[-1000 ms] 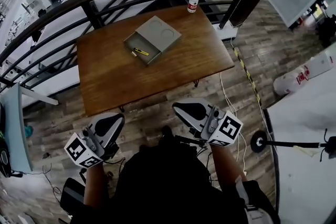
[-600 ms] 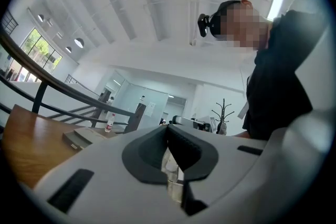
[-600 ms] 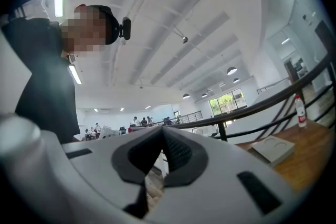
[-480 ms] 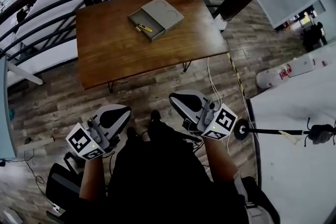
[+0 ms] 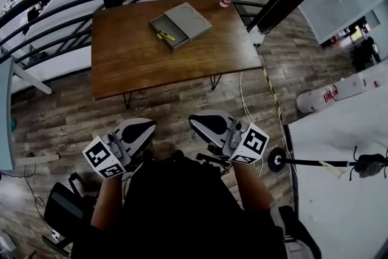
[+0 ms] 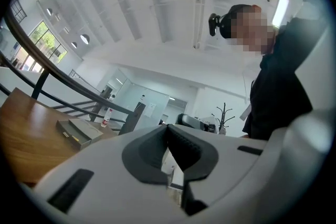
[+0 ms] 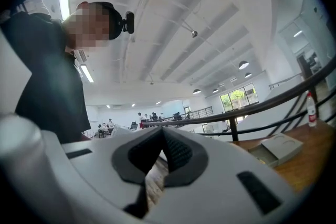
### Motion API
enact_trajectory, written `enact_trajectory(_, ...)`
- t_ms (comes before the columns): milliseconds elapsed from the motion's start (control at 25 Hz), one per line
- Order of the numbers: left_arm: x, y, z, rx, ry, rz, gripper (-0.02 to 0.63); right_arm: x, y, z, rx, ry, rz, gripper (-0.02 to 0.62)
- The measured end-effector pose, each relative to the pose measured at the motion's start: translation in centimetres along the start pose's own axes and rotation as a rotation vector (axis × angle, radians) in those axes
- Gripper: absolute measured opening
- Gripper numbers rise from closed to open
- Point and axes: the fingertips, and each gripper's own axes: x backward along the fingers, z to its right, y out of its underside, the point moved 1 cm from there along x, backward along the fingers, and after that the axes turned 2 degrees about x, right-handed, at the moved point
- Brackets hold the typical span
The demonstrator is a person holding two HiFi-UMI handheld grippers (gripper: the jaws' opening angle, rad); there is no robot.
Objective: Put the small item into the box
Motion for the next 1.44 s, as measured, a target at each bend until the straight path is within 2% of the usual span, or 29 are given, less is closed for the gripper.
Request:
enact_trajectory(280, -5.3, 2.9, 3.4, -0.021, 0.036, -0.083, 0.015, 5.5, 0.8, 0.7, -0.027, 0.009, -0.008, 0.009)
enact_trajectory(600, -9.0, 5.5, 5.7, -0.029, 0.043, -0.133, 0.015, 10.9, 1.9, 1.6, -0.045, 0.033, -0.003, 0.009)
enact_trajectory(1440, -10.9, 6.0, 6.7, -0.023, 0.021, -0.138, 0.015, 13.4, 1.7, 2.8, -0.054, 0.045, 0.016, 0.009)
